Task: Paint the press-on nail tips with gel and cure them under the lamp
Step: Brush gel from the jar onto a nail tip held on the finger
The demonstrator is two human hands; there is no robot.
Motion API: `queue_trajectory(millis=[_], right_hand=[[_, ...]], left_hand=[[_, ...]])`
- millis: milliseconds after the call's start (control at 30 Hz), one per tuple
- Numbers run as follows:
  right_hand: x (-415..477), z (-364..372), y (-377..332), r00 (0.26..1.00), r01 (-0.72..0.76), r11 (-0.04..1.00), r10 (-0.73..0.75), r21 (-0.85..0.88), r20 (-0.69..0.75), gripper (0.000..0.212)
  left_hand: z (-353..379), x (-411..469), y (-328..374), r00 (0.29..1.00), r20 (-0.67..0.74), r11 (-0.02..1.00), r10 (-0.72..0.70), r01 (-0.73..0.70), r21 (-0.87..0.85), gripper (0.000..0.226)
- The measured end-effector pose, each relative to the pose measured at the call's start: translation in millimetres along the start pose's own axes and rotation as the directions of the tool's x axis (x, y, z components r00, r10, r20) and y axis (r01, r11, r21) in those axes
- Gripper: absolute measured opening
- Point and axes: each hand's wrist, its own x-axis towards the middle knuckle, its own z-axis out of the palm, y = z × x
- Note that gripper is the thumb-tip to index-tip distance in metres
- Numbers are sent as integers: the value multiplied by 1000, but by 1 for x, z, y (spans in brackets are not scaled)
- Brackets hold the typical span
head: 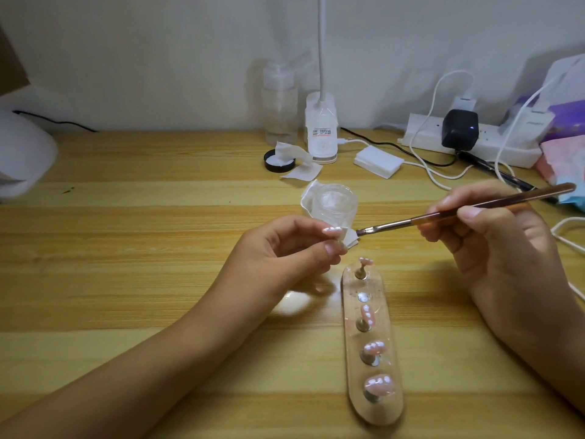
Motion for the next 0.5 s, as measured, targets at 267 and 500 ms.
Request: queue_trajectory(millis=[267,500], right_hand=[[6,-6,1,993,-67,995,74,74,-93,19],[7,-6,3,996,-61,997,64,55,-59,27]], left_hand=[[3,-1,-2,998,60,985,19,-29,171,9],[12,-5,-3,988,132,874,86,-138,466,16]])
